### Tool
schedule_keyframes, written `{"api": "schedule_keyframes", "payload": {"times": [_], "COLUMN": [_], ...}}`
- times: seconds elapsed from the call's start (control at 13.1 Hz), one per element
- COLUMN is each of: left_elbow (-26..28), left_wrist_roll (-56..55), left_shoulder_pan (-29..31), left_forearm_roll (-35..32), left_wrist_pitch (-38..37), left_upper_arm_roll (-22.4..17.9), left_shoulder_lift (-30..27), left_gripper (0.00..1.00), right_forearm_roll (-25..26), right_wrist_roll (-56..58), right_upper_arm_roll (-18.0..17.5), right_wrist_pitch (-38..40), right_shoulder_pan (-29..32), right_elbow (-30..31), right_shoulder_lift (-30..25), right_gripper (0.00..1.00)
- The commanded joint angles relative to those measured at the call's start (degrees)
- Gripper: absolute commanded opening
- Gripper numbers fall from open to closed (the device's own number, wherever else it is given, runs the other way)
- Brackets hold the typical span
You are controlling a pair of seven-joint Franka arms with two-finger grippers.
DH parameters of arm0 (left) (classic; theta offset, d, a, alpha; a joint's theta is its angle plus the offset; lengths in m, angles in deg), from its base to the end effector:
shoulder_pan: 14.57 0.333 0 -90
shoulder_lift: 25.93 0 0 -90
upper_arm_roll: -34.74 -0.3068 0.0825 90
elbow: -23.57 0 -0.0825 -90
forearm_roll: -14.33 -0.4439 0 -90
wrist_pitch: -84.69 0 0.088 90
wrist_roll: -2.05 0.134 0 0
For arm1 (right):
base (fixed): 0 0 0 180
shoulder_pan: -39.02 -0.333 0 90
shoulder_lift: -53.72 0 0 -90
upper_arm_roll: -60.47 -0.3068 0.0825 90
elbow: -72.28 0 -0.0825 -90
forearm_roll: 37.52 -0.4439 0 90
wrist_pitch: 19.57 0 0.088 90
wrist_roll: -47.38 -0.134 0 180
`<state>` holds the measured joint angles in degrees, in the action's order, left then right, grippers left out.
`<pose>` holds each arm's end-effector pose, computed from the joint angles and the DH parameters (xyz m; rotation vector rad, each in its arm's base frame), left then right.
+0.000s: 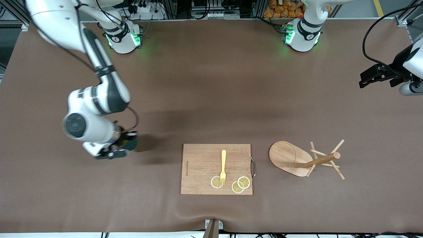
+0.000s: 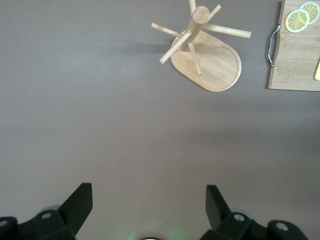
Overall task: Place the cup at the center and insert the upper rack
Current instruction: 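Carry the teal mug with the right gripper to the table center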
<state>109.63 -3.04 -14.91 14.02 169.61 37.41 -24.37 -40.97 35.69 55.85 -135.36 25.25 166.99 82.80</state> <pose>0.6117 -0.0310 0.6003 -3.1328 -0.0574 0.0732 0.6683 0.2238 0.2391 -3.0766 -0.1224 0.2430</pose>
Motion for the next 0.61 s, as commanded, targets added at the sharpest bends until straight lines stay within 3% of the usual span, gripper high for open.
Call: {"api": "schedule_keyframes", "payload": {"times": [0.0, 0.15, 0.3, 0.53], "left_elbow": [-0.72, -0.72, -0.72, -0.63], "left_wrist_roll": [0.0, 0.0, 0.0, 0.79], "left_shoulder_pan": [0.96, 0.96, 1.05, 1.23], "left_forearm_roll": [1.1, 1.1, 1.1, 1.01], "left_wrist_pitch": [-1.08, -1.08, -1.17, -1.17], "left_upper_arm_roll": [0.23, 0.23, 0.23, 0.23], "left_shoulder_lift": [-0.24, -0.24, -0.32, -0.33], "left_gripper": [1.0, 1.0, 1.0, 1.0], "right_forearm_roll": [-0.24, -0.32, -0.32, -0.32], "right_wrist_roll": [-11.29, -19.65, -25.9, -28.56], "right_upper_arm_roll": [-2.14, -2.23, -4.5, -4.51], "right_wrist_pitch": [0.39, -0.22, -0.4, -0.4], "right_shoulder_pan": [-5.45, -10.46, -12.76, -19.25], "right_elbow": [0.83, 0.74, 0.74, -0.05], "right_shoulder_lift": [-0.95, -0.69, -0.51, 0.01], "right_gripper": [0.0, 0.0, 0.0, 0.0]}}
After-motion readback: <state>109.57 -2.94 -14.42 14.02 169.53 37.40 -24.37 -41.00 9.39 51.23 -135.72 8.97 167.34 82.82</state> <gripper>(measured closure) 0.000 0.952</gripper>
